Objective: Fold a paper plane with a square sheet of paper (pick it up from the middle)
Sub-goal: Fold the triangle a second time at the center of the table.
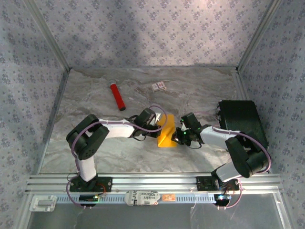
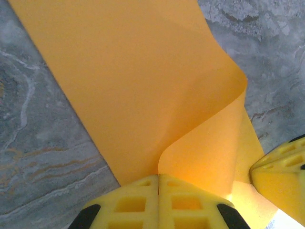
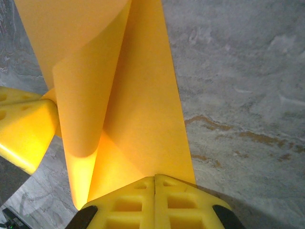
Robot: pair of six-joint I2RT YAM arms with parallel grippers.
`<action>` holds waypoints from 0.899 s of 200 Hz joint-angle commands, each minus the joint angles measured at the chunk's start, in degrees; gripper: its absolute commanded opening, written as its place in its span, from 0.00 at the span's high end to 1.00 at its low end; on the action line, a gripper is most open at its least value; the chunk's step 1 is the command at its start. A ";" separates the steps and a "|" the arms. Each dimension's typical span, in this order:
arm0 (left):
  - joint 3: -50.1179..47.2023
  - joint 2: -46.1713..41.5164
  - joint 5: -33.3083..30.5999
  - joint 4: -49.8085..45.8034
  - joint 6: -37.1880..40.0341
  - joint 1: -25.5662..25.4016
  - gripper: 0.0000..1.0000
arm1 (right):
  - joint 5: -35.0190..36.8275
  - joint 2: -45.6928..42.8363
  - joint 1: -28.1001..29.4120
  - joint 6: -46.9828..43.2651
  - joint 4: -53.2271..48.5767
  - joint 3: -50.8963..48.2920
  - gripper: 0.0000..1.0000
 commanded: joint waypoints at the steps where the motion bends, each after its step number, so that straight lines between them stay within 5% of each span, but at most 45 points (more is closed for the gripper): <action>1: 0.00 0.78 1.20 1.36 -0.51 0.62 1.00 | 1.57 -0.14 -0.47 -0.77 -4.47 0.09 0.94; 180: 3.15 3.19 3.97 -0.77 1.85 0.62 1.00 | 1.47 -0.51 -0.82 -1.15 -4.43 -0.61 0.94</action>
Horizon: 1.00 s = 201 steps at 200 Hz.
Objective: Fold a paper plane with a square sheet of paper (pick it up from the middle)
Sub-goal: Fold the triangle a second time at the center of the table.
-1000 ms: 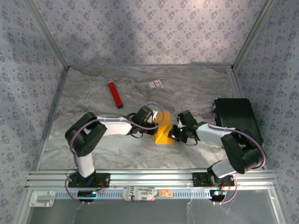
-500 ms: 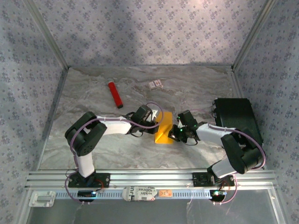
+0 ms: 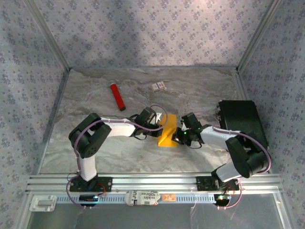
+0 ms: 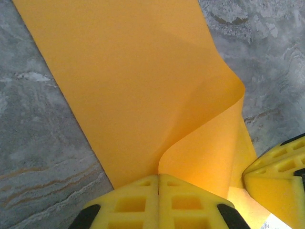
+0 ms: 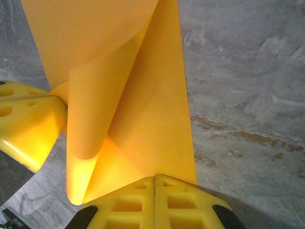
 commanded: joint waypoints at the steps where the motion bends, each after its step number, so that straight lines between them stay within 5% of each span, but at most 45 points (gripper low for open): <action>1: 1.74 1.25 0.54 -1.85 1.55 0.19 1.00 | 1.49 -0.38 -0.45 -0.96 -4.06 -0.61 0.94; 85: -3.99 -0.63 1.51 0.50 -6.03 -0.77 1.00 | -0.76 -6.15 -1.12 -0.87 -2.19 0.11 0.90; 161: -6.50 -3.51 -7.53 0.74 -19.16 -5.35 1.00 | 0.42 -8.78 -0.45 3.40 -3.24 -2.86 0.90; 201: -5.89 -4.13 -8.36 0.44 -17.89 -5.69 1.00 | -1.21 -7.56 0.23 5.08 1.03 -4.99 0.91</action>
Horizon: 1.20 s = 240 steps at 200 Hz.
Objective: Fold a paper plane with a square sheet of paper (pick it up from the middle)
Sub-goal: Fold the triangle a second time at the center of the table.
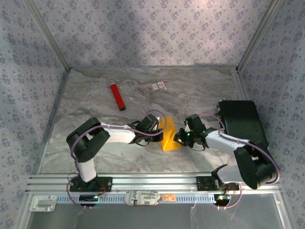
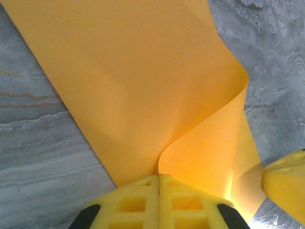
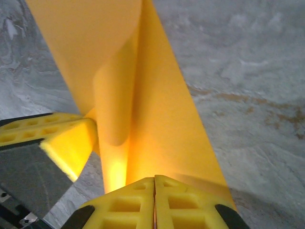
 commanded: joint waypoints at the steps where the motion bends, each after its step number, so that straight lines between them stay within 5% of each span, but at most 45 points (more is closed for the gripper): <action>1: -0.57 -0.89 -1.74 -2.60 -0.81 -0.29 1.00 | -0.80 0.38 0.75 1.91 2.11 -1.25 0.91; 240: 3.40 0.00 0.89 -4.14 8.47 0.68 1.00 | 1.27 4.32 -0.48 -0.63 0.84 -2.47 0.94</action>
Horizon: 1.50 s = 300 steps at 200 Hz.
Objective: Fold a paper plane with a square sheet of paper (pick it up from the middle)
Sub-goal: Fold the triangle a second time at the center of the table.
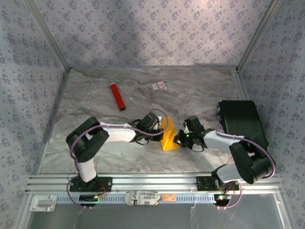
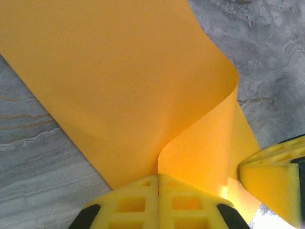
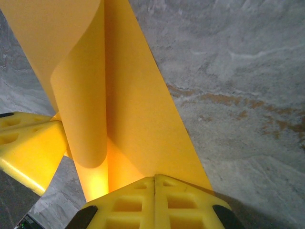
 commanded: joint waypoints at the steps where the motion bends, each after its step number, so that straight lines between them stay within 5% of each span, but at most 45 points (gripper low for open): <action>1: 1.11 0.24 0.83 -0.45 1.48 0.53 1.00 | 1.72 0.64 -0.55 -0.85 -2.65 -1.39 0.94; 300: 3.15 3.30 3.12 -0.48 6.93 1.57 1.00 | 0.86 -0.20 -2.01 -2.22 -4.15 -1.58 0.94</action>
